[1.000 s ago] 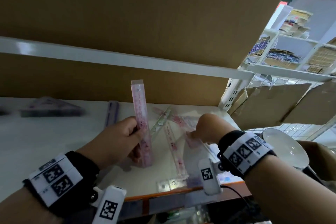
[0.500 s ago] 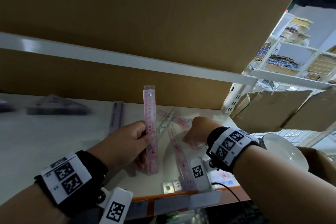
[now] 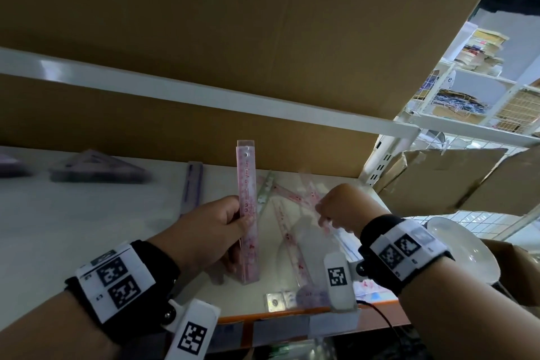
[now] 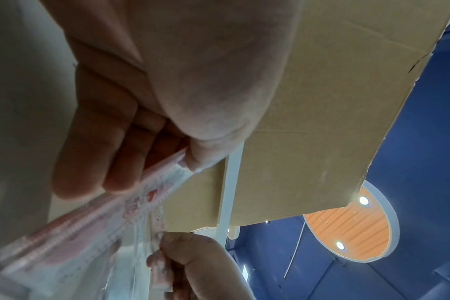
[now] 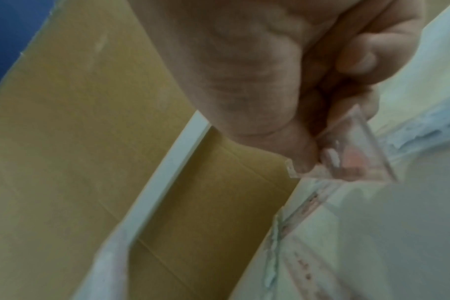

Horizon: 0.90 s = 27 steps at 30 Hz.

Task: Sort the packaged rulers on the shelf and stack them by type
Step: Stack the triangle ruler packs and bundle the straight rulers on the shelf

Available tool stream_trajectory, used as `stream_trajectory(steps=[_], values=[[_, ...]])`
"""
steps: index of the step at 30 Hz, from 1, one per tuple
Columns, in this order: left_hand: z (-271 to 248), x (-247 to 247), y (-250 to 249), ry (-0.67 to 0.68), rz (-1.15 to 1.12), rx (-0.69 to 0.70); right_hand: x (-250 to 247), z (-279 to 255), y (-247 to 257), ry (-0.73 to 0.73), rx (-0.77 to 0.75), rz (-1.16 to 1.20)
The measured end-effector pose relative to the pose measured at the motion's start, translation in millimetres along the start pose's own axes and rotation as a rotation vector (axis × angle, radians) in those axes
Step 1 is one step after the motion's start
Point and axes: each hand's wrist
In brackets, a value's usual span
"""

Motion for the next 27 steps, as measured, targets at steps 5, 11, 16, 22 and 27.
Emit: stream_trajectory(steps=[5,11,16,22,27], values=[[-1,3,-2,-0.006,-0.063,-0.008,15,-33,-4,-0.069,-0.218,0.499],[-2,3,-6,0.007,-0.111,-0.017,44,-67,14,0.08,-0.458,0.594],[-3,2,-8,0.035,-0.124,0.033,59,-73,28,0.048,-0.521,0.356],[-2,2,-4,0.046,-0.095,0.08,71,-72,41,-0.005,-0.548,0.132],[-2,0,-3,0.01,-0.052,0.023,41,-49,36,-0.027,-0.414,-0.229]])
Point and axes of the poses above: each hand's wrist, its own z-axis towards the middle knuckle, its own x-axis out of the palm, y = z × x, and after that the axes turned 9 degrees about y, right-handed
